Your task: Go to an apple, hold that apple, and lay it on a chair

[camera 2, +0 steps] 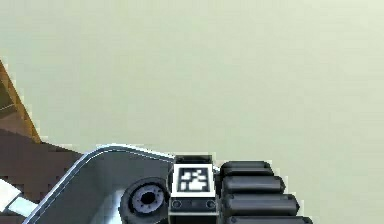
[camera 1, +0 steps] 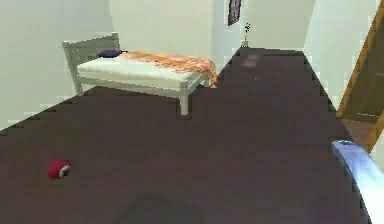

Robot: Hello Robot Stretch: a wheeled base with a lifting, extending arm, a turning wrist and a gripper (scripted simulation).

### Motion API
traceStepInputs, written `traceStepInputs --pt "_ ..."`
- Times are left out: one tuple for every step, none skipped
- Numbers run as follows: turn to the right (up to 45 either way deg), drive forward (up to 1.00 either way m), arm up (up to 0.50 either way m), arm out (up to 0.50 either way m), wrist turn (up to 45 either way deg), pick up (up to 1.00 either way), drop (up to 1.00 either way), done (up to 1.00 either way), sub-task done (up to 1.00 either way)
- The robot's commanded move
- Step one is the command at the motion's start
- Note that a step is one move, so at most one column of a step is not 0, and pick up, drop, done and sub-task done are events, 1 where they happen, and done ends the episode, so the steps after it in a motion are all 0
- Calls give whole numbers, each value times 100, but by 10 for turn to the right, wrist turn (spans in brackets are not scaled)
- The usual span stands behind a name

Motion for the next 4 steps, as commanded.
traceStepInputs --pt "-450 0 0 0 0 0 0 0 0" --pt "-450 0 0 0 0 0 0 0 0" --pt "-450 0 0 0 0 0 0 0 0" --pt "-90 0 0 0 0 0 0 0 0"
